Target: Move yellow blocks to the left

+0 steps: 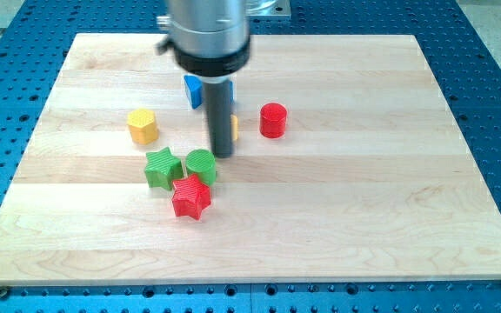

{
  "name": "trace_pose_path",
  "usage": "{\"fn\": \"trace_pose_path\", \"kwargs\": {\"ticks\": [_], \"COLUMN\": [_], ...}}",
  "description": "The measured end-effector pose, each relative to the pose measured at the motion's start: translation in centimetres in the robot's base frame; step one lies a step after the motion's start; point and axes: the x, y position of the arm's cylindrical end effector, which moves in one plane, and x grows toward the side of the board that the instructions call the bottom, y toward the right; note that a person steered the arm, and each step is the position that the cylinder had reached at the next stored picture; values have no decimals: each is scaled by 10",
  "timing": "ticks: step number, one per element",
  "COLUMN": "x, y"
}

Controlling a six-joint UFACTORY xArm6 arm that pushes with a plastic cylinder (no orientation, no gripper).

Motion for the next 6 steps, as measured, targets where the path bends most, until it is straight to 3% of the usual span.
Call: {"fn": "trace_pose_path", "kwargs": {"ticks": [1, 3, 4, 5, 6], "x": [-16, -23, -29, -53, -41], "y": [27, -82, -18, -47, -114]}}
